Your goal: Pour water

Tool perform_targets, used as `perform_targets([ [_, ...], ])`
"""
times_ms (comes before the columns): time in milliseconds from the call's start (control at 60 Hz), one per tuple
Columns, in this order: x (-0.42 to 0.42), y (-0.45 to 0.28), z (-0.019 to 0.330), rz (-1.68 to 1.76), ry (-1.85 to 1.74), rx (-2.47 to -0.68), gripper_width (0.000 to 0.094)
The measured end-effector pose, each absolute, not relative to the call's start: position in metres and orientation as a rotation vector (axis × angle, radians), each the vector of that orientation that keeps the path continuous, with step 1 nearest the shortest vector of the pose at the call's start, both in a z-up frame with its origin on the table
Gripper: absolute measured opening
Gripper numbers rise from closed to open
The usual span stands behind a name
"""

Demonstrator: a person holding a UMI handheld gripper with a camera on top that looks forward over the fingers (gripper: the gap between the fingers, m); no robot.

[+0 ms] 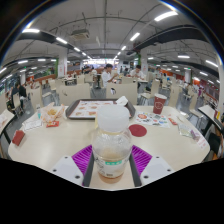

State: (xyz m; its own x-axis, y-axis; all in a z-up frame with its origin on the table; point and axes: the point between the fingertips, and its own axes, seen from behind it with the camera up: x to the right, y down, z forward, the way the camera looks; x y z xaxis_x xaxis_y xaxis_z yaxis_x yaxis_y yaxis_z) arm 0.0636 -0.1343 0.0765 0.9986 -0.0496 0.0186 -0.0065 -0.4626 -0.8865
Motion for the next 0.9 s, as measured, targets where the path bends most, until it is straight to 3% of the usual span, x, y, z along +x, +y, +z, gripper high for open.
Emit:
perform_targets([
  [250, 0.061, -0.129, 0.077, 0.004, -0.046, -2.030, 0.0426],
  [433, 0.019, -0.127, 0.087, 0.103, -0.143, -2.046, 0.0424],
  [717, -0.087, -0.076, 0.151, 0.483, -0.031, -1.978, 0.0420],
  [900, -0.120, -0.013, 0.202, 0.913, 0.331, -1.889, 0.0423],
])
